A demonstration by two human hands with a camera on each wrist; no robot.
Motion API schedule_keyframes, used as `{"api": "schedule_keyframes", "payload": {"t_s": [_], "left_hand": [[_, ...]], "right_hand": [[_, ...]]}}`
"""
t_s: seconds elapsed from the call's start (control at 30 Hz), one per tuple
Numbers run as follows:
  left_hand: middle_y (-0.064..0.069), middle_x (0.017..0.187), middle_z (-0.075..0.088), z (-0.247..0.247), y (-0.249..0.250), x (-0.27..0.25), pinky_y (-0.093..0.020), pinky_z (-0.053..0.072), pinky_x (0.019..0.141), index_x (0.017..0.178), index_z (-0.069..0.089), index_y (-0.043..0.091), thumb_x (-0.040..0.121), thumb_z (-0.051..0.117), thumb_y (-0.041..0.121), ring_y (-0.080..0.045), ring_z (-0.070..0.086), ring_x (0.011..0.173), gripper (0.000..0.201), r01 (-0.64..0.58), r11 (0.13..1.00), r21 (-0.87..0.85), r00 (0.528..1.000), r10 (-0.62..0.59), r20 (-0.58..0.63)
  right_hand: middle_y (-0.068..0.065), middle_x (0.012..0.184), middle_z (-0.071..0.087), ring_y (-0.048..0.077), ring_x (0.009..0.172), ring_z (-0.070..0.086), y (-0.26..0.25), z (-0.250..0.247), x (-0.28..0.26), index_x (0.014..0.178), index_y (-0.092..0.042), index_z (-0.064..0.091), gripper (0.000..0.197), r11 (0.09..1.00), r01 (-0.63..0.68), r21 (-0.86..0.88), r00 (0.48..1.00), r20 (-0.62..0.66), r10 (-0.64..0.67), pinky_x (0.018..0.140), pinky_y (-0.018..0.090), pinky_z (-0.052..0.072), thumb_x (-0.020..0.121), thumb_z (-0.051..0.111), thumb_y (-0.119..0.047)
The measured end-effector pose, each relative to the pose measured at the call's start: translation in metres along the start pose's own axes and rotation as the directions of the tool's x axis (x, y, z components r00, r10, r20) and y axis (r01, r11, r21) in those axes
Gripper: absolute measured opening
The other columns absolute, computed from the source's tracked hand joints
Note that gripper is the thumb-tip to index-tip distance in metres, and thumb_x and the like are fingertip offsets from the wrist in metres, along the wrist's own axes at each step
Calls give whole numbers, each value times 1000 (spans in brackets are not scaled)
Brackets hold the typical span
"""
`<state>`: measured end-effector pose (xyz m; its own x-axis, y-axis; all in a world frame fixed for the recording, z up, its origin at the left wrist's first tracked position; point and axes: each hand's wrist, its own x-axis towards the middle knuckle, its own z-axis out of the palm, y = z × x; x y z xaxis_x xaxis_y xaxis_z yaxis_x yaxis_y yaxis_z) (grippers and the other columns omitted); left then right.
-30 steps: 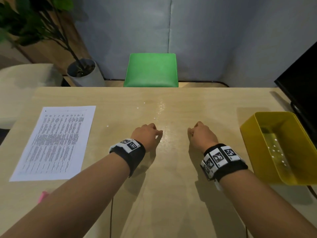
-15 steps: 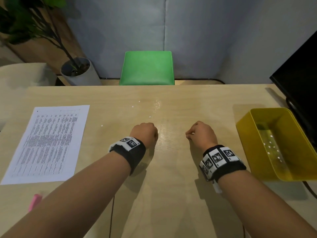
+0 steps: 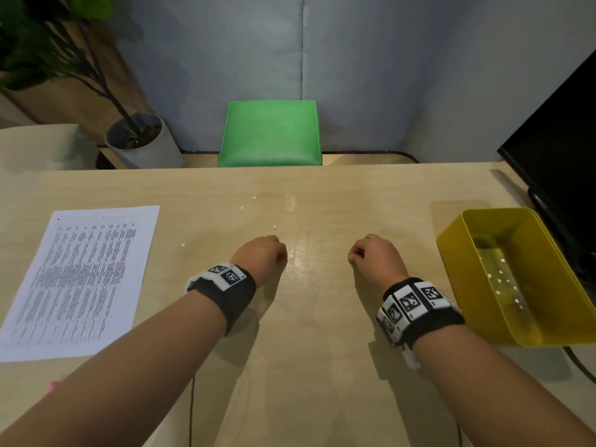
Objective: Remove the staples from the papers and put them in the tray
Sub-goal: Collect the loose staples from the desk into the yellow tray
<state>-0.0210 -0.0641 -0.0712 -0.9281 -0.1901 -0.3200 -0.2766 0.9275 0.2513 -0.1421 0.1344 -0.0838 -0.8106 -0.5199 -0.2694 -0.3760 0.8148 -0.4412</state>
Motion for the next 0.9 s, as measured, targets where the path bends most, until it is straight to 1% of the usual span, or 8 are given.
{"api": "schedule_keyframes", "payload": {"t_s": [0.13,0.3,0.43,0.53,0.6,0.67,0.77,0.9], "left_hand": [[0,113,61,-1,-6,-5,-28,44,73,102,74,17,91,49,18,-23,59,101,27,-69,998,11,998,69,9],[3,117,59,2,-11,-6,-25,33,66,100,74,17,95,48,29,-21,56,103,29,-144,984,102,989,145,1],[5,120,57,3,-13,-4,-25,38,67,102,74,18,98,42,35,-19,55,105,36,-173,976,131,985,171,25],[7,117,58,2,-13,-4,-24,39,68,101,75,21,96,45,37,-18,57,102,34,-144,985,98,990,144,4],[8,112,59,-1,-10,-3,-26,44,68,97,75,23,92,54,35,-17,59,96,25,-90,996,22,996,91,-11],[8,109,59,-5,-7,-1,-28,46,72,97,74,24,88,61,32,-16,60,95,18,-58,998,-14,998,58,17],[6,110,59,-6,-5,2,-28,42,71,99,72,23,89,58,31,-18,58,99,18,-64,997,45,997,62,41],[-2,113,58,-5,-2,3,-33,45,81,105,67,17,93,51,27,-23,54,106,22,-96,990,103,992,86,93]], "right_hand": [[-2,93,55,17,86,55,2,2,1,89,-13,73,16,1000,3,22,1000,-7,-3,75,25,40,90,57,-13],[-1,94,57,20,89,57,1,1,1,88,-14,74,15,999,16,33,1000,-8,-16,76,26,42,90,59,-16],[-1,93,55,21,91,58,-1,0,0,89,-13,75,14,1000,15,20,1000,-1,-15,79,30,46,90,61,-18],[-3,91,52,22,92,58,-3,0,-1,88,-13,74,14,1000,15,-3,1000,8,-15,80,31,47,90,61,-18],[-3,91,51,22,92,58,-4,-2,-1,88,-14,74,14,1000,16,-9,1000,17,-16,79,30,46,90,61,-18],[-3,92,52,22,92,58,-5,-4,-2,88,-15,74,13,1000,16,2,999,30,-16,79,30,46,89,62,-18],[-2,92,52,21,92,58,-6,-9,-4,88,-14,74,13,1000,12,18,999,38,-13,80,30,47,89,61,-17],[0,97,57,20,92,59,-6,-16,-8,90,-14,73,15,999,1,41,1000,26,-2,82,32,49,89,59,-16]]}}
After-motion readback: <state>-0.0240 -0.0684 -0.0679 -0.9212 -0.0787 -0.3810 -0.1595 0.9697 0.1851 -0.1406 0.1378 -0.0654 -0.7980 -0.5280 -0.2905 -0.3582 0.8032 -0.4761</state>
